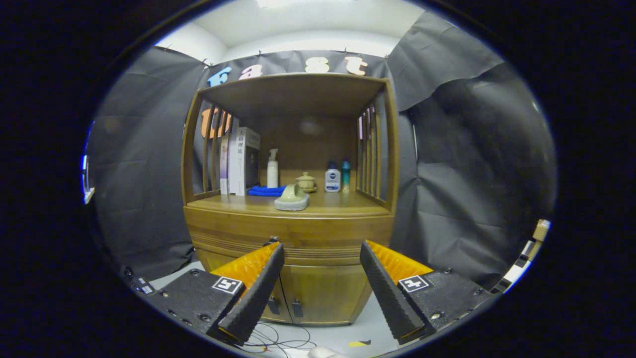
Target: Pull open the drawer, take out the items inside it, and place them on the countertop above the cabinet.
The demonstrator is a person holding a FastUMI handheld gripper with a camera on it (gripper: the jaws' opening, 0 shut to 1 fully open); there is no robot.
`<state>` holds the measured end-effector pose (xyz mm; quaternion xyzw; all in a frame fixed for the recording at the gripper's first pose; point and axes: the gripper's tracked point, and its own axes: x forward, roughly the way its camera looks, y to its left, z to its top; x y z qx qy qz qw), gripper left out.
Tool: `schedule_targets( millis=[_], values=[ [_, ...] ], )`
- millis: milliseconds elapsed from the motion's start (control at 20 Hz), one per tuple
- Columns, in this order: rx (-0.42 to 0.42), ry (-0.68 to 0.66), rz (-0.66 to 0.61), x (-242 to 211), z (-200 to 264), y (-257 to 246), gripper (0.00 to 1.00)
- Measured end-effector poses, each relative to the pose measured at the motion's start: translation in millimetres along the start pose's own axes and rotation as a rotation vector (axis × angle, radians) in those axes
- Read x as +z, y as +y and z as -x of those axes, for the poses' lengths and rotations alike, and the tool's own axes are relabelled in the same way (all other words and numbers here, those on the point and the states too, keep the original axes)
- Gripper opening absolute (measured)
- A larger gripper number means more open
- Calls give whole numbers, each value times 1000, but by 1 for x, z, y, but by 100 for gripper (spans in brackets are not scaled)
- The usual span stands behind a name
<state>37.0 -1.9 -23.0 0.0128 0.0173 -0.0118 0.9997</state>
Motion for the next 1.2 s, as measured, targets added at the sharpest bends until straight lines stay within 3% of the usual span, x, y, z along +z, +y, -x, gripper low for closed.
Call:
schedule_targets(
  millis=[400,1200],
  values=[
    [-24,-42,-28,5,40,-30,99],
    [-9,-29,-65,-1,43,-40,99]
  ],
)
